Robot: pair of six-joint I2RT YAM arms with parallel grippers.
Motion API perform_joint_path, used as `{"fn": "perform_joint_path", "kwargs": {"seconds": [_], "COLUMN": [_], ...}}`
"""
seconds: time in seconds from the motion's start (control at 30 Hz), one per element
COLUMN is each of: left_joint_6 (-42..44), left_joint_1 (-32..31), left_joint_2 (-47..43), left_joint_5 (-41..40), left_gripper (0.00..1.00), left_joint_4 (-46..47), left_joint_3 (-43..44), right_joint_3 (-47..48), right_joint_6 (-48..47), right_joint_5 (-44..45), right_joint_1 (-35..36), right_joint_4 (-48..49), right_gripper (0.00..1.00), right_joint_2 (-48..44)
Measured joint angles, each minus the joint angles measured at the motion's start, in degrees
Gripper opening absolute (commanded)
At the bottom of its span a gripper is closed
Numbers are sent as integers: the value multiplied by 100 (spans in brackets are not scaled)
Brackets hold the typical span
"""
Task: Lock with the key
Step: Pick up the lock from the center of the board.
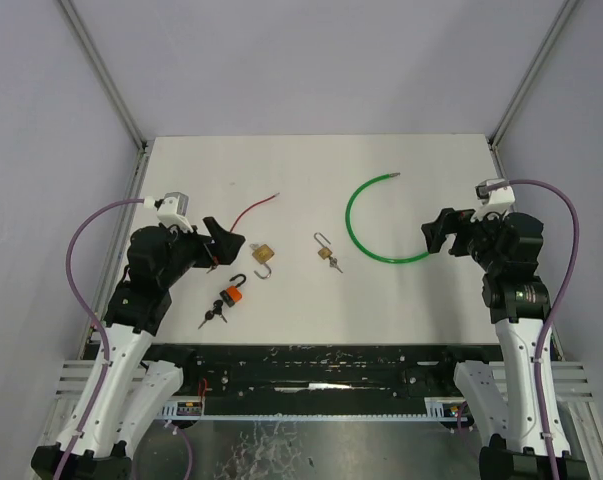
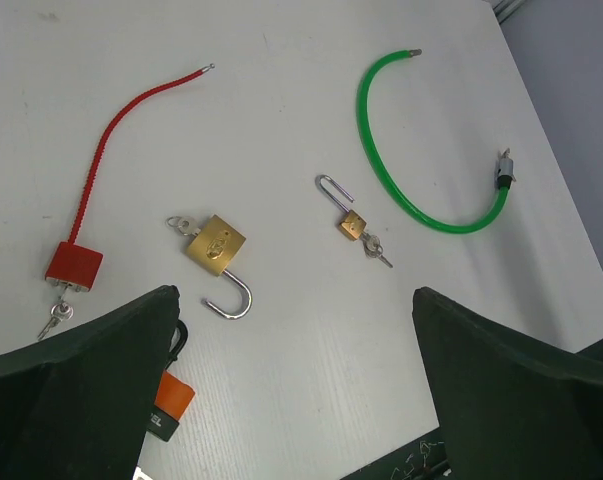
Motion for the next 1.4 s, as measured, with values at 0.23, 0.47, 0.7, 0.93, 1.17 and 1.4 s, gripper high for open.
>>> {"fn": "perform_joint_path", "kwargs": {"seconds": [0.23, 0.47, 0.7, 0.93, 1.17, 1.4], "left_joint_6": [0, -2, -13, -197, -767, -2028], "left_joint_1": [66, 79, 103, 103, 81, -1858], "left_joint_2": [4, 4, 63, 798, 2149, 3204], "left_joint_5": [-22, -61, -70, -142, -319, -3012], "left_gripper": [100, 100, 99, 96, 84, 84], "left_joint_4": [160, 387, 579, 802, 758, -195], "left_joint_3": [-101, -177, -262, -260, -103, 815], "right_joint_3": [-70, -168, -780, -1115, -1005, -645], "right_joint_6": [208, 308, -116, -1032, -1683, -2179], "right_joint_5": [0, -20, -568, -1878, -2426, -2247], "right_joint_1": [-74, -98, -109, -111, -120, -120], "right_joint_4": [286, 597, 1154, 1204, 855, 238], "right_gripper": [99, 99, 99, 99, 99, 99], "right_joint_2": [35, 52, 46, 153, 424, 640]}}
